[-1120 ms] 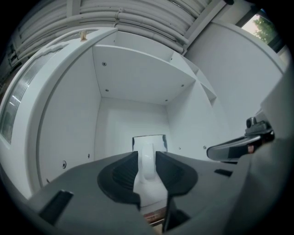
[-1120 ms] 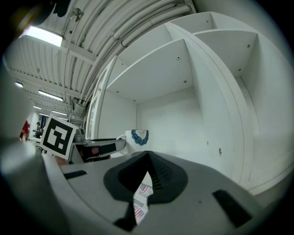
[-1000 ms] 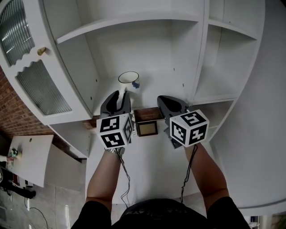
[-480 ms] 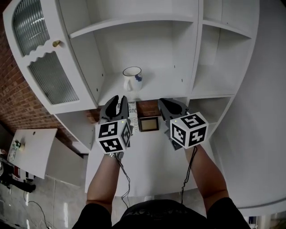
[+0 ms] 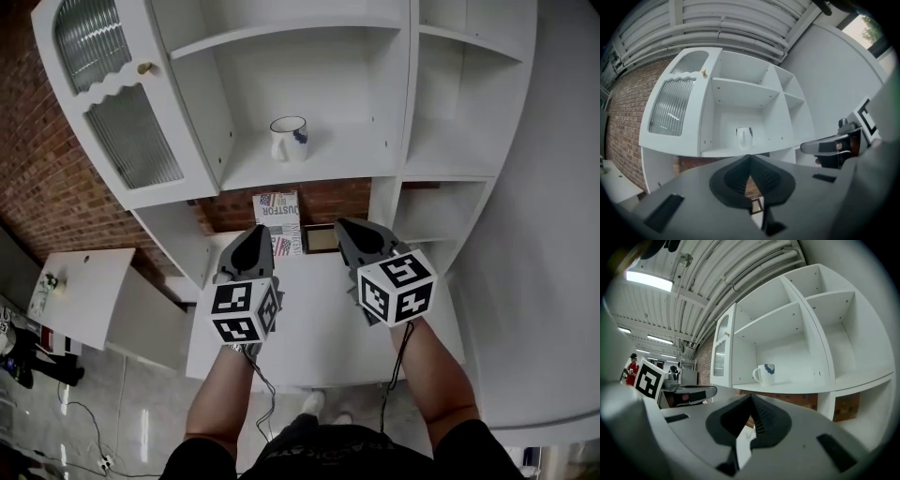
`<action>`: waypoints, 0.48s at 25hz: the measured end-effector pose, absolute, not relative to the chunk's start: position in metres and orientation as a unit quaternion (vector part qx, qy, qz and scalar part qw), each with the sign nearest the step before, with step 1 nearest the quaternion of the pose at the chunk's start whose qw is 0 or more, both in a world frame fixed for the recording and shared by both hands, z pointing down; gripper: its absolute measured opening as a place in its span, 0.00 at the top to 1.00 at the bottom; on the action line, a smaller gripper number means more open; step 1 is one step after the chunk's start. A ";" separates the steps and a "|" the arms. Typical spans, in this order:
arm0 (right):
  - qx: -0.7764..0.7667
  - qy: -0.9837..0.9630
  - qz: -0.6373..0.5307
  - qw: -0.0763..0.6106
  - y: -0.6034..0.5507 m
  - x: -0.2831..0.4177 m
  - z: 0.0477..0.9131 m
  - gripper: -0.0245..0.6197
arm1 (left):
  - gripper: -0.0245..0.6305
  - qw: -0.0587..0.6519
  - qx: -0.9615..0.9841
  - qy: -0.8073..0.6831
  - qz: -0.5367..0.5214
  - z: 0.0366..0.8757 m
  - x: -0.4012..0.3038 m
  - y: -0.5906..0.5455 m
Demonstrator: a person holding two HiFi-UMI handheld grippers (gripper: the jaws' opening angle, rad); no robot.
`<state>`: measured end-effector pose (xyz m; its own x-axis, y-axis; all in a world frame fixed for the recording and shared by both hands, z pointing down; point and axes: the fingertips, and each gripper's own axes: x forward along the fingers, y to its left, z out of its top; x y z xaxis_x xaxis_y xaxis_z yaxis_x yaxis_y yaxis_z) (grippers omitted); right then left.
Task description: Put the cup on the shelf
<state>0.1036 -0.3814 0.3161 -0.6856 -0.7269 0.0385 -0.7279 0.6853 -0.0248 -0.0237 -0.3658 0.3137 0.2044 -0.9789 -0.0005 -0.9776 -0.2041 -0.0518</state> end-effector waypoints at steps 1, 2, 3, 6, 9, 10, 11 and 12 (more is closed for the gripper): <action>0.396 -0.918 0.020 0.015 -0.375 0.102 0.321 0.96 | 0.96 0.015 -0.777 0.629 -0.020 0.319 -0.024 -0.358; 0.397 -0.917 0.018 0.018 -0.369 0.100 0.323 0.96 | 0.96 0.011 -0.780 0.626 -0.022 0.323 -0.025 -0.351; 0.399 -0.917 0.014 0.020 -0.362 0.098 0.325 0.96 | 0.96 0.007 -0.782 0.623 -0.022 0.325 -0.026 -0.344; 0.408 -0.913 0.003 0.023 -0.345 0.094 0.328 0.96 | 0.96 0.007 -0.788 0.615 -0.020 0.328 -0.032 -0.322; 0.422 -0.906 0.004 0.021 -0.332 0.087 0.332 0.96 | 0.96 0.012 -0.797 0.604 -0.015 0.328 -0.041 -0.303; 0.428 -0.903 0.005 0.020 -0.327 0.084 0.332 0.96 | 0.96 0.014 -0.799 0.601 -0.013 0.327 -0.046 -0.297; 0.435 -0.900 0.005 0.018 -0.322 0.081 0.332 0.96 | 0.96 0.018 -0.802 0.597 -0.012 0.326 -0.051 -0.291; 0.441 -0.897 0.005 0.015 -0.317 0.078 0.332 0.96 | 0.96 0.022 -0.805 0.593 -0.011 0.325 -0.056 -0.285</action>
